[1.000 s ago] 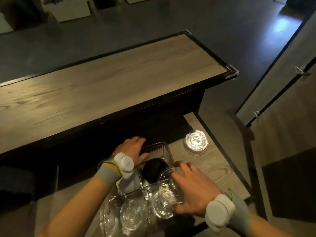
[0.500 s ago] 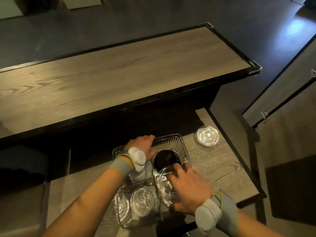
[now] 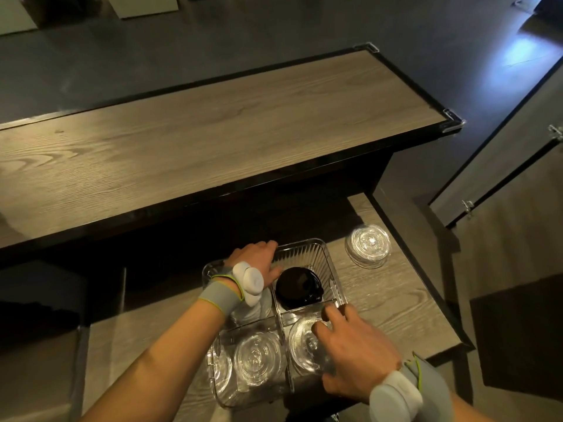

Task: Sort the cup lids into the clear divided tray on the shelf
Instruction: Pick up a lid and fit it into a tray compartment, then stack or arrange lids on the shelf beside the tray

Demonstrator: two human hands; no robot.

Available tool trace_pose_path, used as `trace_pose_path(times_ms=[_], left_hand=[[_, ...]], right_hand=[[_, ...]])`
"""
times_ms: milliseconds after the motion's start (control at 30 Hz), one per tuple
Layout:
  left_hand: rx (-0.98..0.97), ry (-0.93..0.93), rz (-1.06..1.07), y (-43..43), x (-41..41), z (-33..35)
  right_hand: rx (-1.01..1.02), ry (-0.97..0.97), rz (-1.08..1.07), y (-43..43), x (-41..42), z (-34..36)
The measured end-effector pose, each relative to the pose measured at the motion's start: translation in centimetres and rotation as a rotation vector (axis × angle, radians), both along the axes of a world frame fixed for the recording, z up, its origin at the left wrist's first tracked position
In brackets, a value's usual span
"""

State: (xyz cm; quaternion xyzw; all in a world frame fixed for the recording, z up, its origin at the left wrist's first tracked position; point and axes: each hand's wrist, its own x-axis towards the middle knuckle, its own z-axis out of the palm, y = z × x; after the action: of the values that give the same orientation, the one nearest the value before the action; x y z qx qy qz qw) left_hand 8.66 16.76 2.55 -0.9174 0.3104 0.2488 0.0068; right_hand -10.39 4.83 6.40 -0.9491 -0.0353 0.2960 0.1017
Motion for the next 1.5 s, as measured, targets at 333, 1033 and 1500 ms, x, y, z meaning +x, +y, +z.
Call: trace_pose_path(times_ms=[333,1033,1500], left_hand=[[0.005,-0.003,0.009,-0.3,0.0,0.0],[-0.171,-0.005,-0.239,-15.2,-2.2,0.5],[0.032,0.076,-0.315,-21.6,-0.9,-6.7]], right_hand=[[-0.142,0.235,-0.051,1.8,2.8,-6.4],[-0.088,-0.197,-0.42,-16.1,5.6,-4.6],[-0.123,-0.078,-0.387,-20.2,9.9,-11.5]])
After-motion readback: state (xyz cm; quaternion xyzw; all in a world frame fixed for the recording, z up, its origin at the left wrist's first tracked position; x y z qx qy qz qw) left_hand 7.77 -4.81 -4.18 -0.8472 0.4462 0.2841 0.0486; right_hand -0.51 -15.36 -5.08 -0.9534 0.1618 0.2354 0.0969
